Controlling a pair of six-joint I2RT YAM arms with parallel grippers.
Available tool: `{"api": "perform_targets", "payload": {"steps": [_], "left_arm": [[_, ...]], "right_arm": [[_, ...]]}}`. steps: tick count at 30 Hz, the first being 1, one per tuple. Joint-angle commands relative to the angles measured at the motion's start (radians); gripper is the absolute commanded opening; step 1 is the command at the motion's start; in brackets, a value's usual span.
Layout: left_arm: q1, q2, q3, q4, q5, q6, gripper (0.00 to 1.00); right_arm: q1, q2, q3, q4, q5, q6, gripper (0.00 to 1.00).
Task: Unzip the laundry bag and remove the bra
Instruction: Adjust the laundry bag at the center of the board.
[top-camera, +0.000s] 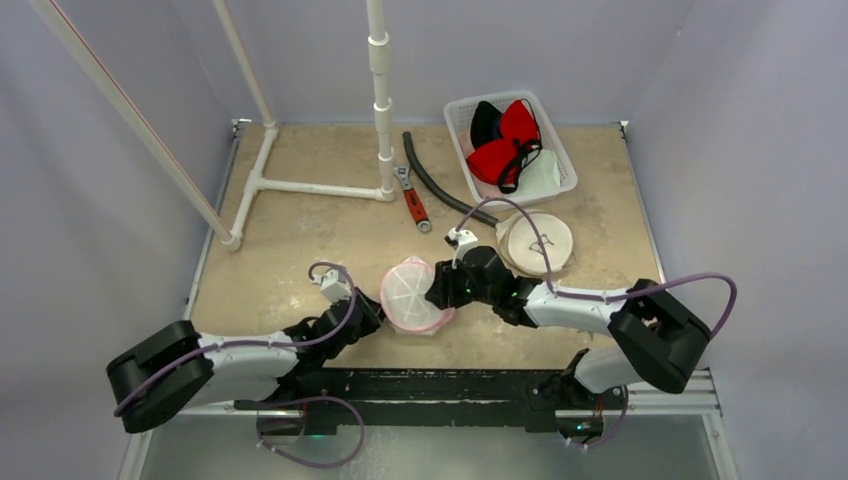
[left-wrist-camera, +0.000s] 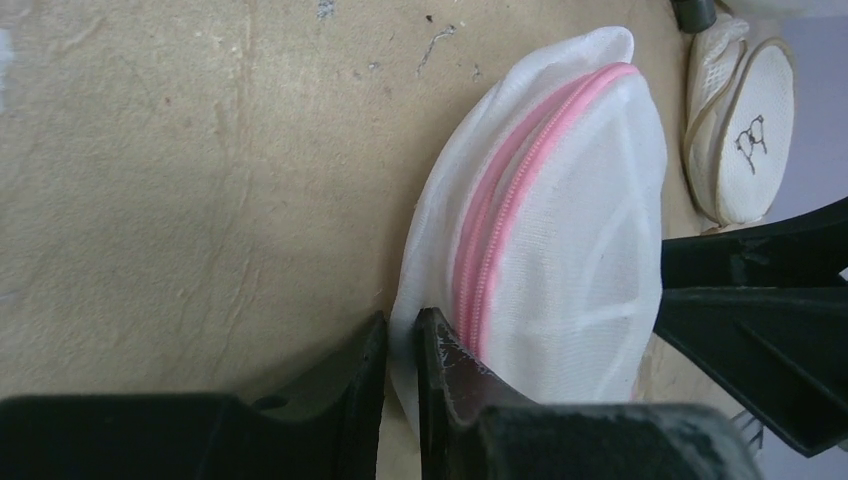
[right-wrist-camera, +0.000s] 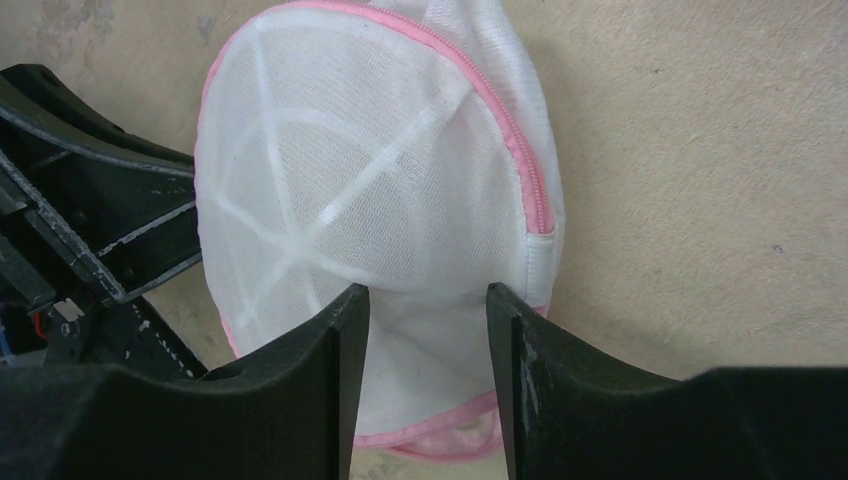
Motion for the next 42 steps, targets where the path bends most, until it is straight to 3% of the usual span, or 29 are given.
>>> {"api": "perform_targets", "payload": {"steps": [1,9,14,18,22,27,31,36,42], "left_arm": [[0.006,-0.155,-0.002,-0.286,-0.006,0.011,0.17],[0.006,-0.579,0.137,-0.808,-0.081,0.037,0.22],[0.005,-0.694,0.274,-0.92,-0.103,0.105,0.23],[0.006,-0.643,0.321,-0.711,0.009,0.173,0.24],[0.005,-0.395,0.322,-0.394,0.224,0.124,0.23],[0.005,-0.103,0.274,-0.002,0.374,0.047,0.2],[0.008,-0.021,0.24,0.007,0.328,0.043,0.18],[0.017,-0.034,0.165,-0.065,0.226,0.016,0.17],[0.031,0.006,0.087,-0.044,0.184,-0.018,0.16]], "right_arm": [[0.012,-0.066,0.038,-0.038,0.081,-0.008,0.51],[0.011,-0.072,0.082,-0.07,0.097,-0.023,0.53],[0.011,-0.109,0.109,-0.094,0.092,-0.024,0.57],[0.011,-0.201,0.112,-0.141,0.173,0.004,0.58],[0.008,-0.367,0.031,-0.143,0.31,0.072,0.58],[-0.003,-0.441,-0.034,-0.127,0.325,0.095,0.57],[-0.005,-0.433,-0.063,-0.119,0.296,0.113,0.57],[-0.003,-0.428,-0.103,-0.077,0.263,0.127,0.57],[-0.004,-0.42,-0.127,-0.046,0.242,0.136,0.57]]}}
